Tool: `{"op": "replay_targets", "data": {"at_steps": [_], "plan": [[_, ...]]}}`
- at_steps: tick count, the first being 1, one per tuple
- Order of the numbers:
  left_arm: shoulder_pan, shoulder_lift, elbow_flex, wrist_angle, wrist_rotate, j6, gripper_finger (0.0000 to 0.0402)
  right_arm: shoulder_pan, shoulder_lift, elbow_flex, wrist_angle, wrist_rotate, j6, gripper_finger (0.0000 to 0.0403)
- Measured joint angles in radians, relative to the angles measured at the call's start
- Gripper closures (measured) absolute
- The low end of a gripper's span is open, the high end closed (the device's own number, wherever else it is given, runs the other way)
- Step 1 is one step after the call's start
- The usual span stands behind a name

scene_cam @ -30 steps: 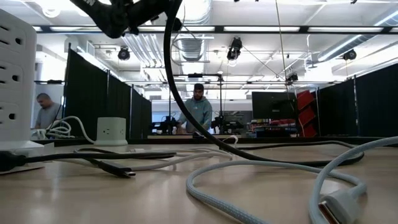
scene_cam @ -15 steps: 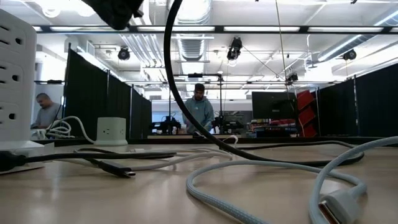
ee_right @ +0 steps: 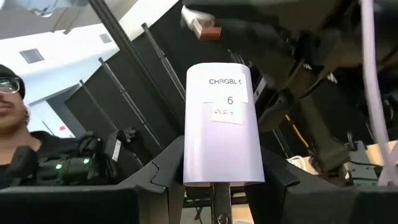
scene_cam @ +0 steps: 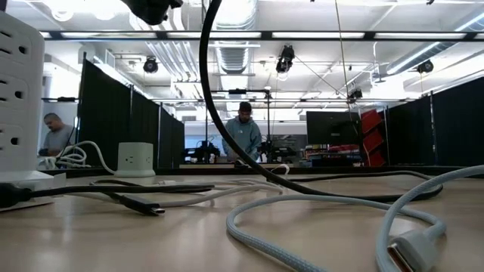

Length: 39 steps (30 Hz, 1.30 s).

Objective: Insert USB
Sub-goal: Insert the purple charger cable into the purple charger adapter

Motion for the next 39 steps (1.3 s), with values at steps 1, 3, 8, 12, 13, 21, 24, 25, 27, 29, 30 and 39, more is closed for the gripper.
{"op": "replay_targets", "data": {"at_steps": [1,3,8,12,13,21,24,25,27,29,30,39], "plan": [[-0.004,0.006,0.001,-0.001,0.003,-0.013,0.0384,0.001,0.004,0.006,-0.001,0.000,0.000,0.0288],[-0.009,0.015,0.001,-0.001,0.014,-0.034,0.0384,0.006,0.007,0.016,-0.002,0.001,-0.007,0.0288],[-0.012,0.018,0.001,0.000,0.016,-0.059,0.0384,0.007,0.006,0.036,0.002,-0.006,-0.014,0.0288],[-0.014,0.018,0.001,-0.022,0.017,-0.060,0.0384,0.007,0.006,0.038,-0.010,-0.013,-0.017,0.0288],[-0.014,0.018,0.001,-0.026,0.020,-0.060,0.0384,0.007,0.007,0.038,-0.012,-0.028,-0.015,0.0288],[-0.036,0.018,0.001,-0.034,0.033,-0.058,0.0384,0.007,0.036,0.039,-0.019,-0.059,-0.002,0.0288],[-0.043,0.018,0.001,-0.034,0.033,-0.058,0.0384,0.007,0.033,0.039,-0.013,-0.060,-0.007,0.0288],[-0.048,0.018,0.001,-0.034,0.033,-0.058,0.0384,0.007,0.032,0.039,-0.009,-0.060,-0.009,0.0288],[-0.056,0.018,0.000,-0.035,0.033,-0.058,0.0384,0.007,0.029,0.039,-0.006,-0.060,-0.013,0.0288],[-0.063,0.018,0.000,-0.042,0.033,-0.057,0.0384,0.007,0.028,0.046,-0.004,-0.068,-0.018,0.0288],[-0.066,0.018,0.000,-0.045,0.033,-0.057,0.0384,0.007,0.028,0.048,-0.002,-0.076,-0.018,0.0288],[-0.082,0.018,-0.001,-0.073,0.015,-0.014,0.0384,0.014,0.026,0.060,-0.002,-0.104,-0.041,0.0288]]}}
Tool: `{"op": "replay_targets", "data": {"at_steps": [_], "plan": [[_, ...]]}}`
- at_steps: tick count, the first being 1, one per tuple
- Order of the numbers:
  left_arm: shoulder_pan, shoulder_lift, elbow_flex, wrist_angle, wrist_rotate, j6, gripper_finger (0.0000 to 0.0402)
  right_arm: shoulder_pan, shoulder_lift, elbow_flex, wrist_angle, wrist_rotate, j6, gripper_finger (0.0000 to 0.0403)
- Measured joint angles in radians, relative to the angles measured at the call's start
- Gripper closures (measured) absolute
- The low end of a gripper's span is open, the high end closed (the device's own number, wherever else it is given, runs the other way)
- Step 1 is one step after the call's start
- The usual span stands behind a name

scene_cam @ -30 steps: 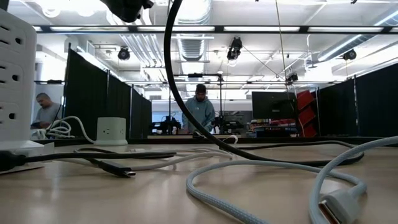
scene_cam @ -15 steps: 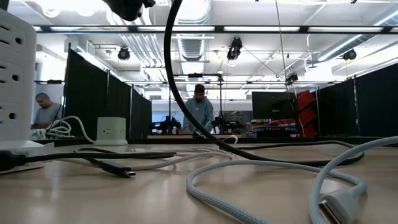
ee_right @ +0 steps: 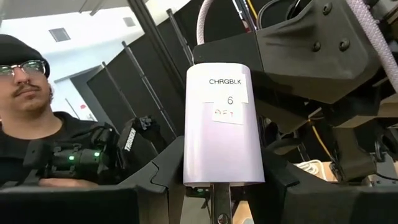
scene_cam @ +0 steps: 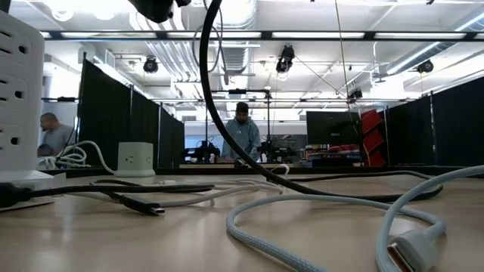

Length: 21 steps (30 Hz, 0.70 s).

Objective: Insert USB
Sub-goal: Insert the purple charger cable into the purple charger adapter

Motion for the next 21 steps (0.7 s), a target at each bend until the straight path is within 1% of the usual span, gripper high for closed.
{"op": "replay_targets", "data": {"at_steps": [10,13,21], "plan": [[-0.016,0.000,0.000,-0.017,-0.024,0.014,0.0384,0.002,0.000,0.000,-0.004,-0.013,-0.024,0.0288],[-0.022,0.000,-0.001,-0.022,-0.026,0.015,0.0384,0.002,0.000,0.000,-0.003,-0.032,-0.033,0.0288],[-0.038,0.002,-0.001,-0.022,-0.028,0.028,0.0384,0.004,-0.001,0.000,-0.003,-0.053,-0.094,0.0288]]}}
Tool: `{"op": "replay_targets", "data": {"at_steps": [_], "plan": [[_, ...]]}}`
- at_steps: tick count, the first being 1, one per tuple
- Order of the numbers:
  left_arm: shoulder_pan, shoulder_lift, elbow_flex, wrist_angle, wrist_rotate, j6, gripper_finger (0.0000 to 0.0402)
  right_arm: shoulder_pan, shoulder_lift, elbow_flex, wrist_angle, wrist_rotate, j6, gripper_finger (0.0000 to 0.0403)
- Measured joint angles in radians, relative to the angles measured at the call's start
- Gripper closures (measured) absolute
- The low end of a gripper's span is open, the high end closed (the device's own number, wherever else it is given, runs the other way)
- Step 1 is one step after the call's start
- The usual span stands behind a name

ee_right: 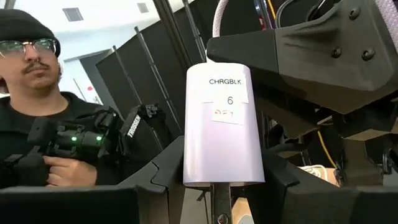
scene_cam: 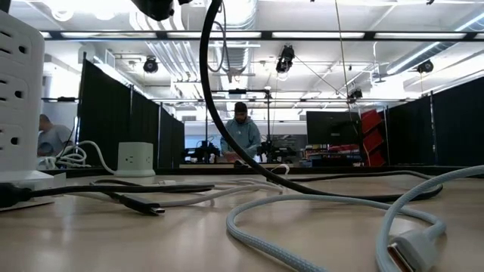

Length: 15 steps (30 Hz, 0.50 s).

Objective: Insert USB
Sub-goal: Insert the purple charger cable into the purple charger adapter

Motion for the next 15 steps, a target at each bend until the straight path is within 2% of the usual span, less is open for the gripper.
{"op": "replay_targets", "data": {"at_steps": [15], "plan": [[-0.020,0.003,0.016,-0.028,0.008,-0.006,0.0384,-0.001,0.008,0.001,0.001,-0.100,-0.083,0.0288]]}}
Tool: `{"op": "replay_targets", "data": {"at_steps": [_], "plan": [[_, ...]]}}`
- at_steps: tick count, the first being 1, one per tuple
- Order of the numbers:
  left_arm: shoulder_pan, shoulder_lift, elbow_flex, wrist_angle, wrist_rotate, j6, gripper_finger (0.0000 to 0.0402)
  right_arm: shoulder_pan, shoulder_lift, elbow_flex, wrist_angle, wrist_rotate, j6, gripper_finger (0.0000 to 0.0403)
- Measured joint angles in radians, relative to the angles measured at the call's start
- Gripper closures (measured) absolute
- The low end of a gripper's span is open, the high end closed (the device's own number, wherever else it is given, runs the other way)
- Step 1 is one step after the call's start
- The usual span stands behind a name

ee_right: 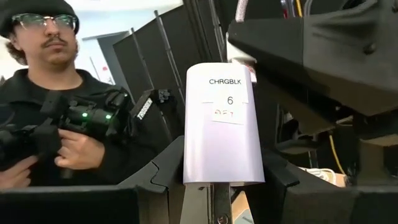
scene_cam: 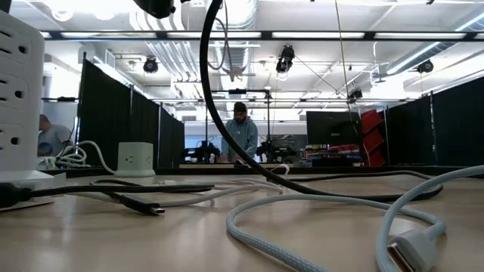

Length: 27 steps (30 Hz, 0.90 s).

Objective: Insert USB
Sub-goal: Insert the purple charger cable into the purple charger adapter

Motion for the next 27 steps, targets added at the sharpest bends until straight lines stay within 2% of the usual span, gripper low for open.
{"op": "replay_targets", "data": {"at_steps": [13,15,27], "plan": [[-0.024,0.000,0.003,-0.052,0.001,0.035,0.0384,-0.007,0.000,0.000,-0.005,-0.026,0.119,0.0288],[-0.027,0.000,0.003,-0.052,0.001,0.037,0.0384,-0.008,0.000,0.000,-0.005,-0.055,0.123,0.0288],[-0.031,0.000,0.003,-0.072,0.005,0.036,0.0384,-0.012,-0.004,0.000,-0.007,-0.056,0.158,0.0288]]}}
